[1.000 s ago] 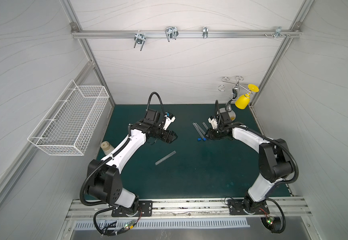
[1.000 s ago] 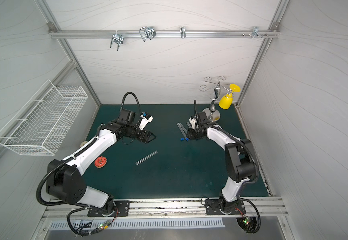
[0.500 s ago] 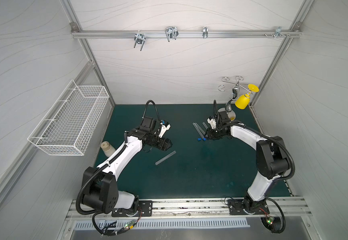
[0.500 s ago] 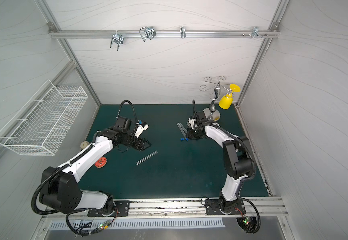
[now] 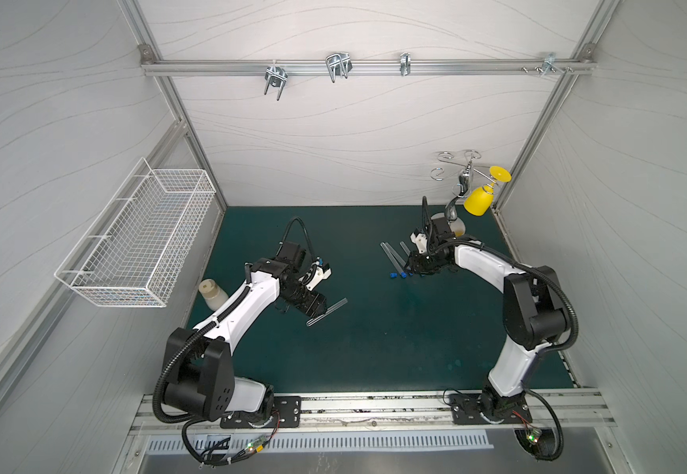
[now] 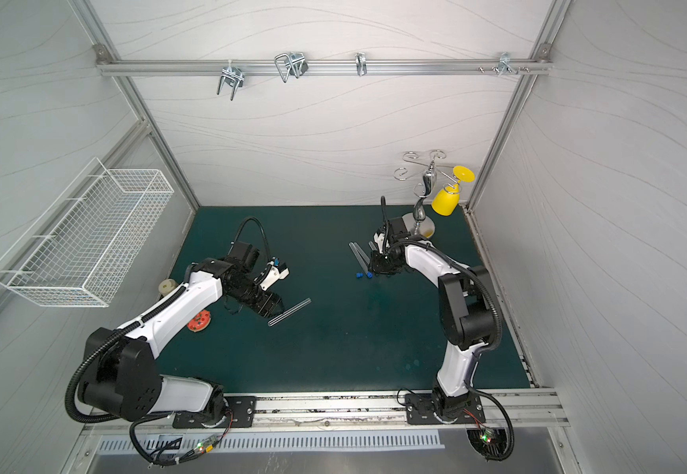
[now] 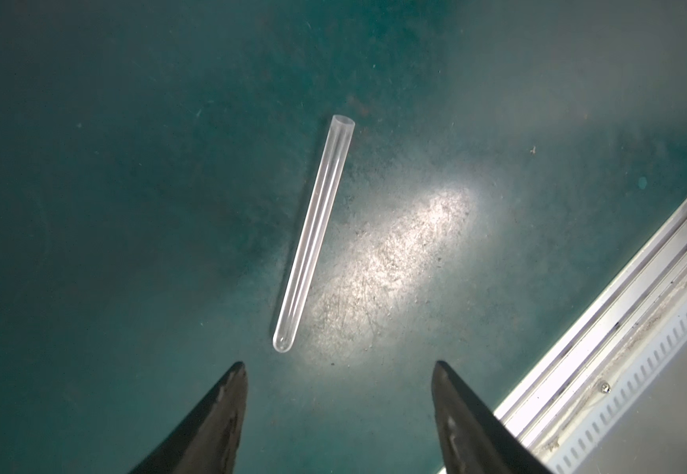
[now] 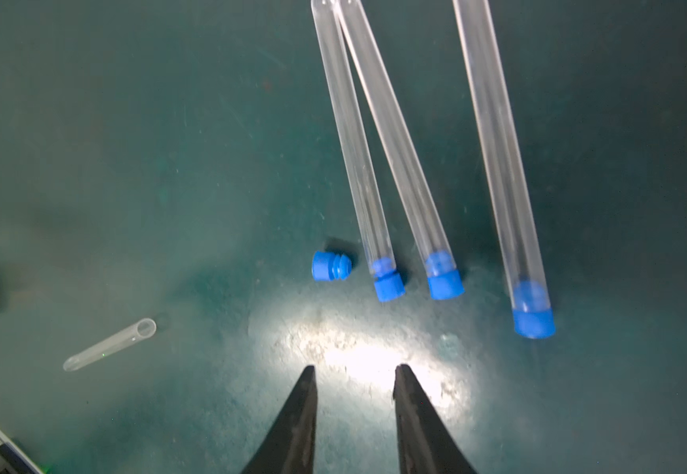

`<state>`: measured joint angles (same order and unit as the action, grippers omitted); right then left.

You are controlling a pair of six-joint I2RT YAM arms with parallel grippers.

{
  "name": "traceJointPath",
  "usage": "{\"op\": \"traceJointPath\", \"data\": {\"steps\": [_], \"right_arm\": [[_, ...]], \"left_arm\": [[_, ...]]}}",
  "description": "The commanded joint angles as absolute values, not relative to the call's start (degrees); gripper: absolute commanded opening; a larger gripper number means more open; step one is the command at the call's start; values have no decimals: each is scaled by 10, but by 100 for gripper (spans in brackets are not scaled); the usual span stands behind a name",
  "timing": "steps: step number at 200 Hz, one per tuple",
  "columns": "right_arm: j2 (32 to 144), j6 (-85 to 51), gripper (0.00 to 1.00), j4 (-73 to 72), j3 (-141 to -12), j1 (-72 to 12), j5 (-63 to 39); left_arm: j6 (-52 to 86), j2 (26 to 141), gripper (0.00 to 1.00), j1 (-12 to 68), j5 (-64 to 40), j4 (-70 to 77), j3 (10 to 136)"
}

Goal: Insert stoppers into test tubes
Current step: Pick up the test tube at the center of the board.

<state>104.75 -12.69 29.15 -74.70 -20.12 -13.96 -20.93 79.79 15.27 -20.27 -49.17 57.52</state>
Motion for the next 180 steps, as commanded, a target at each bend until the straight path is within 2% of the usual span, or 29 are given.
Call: {"op": "traceJointPath", "data": {"steps": [1,98,180], "right_arm": [[1083,-133,34,329,-780,-209,-132],[1200,-107,29,394,-914,-243,-82],[1232,-94,28,405,-934,-243,-49]], "left_arm": [[-227,804,71,150,-212,-488,583],[-221,813,70,150,-219,-482,588],[-221,813,70,150,-219,-482,590]]}}
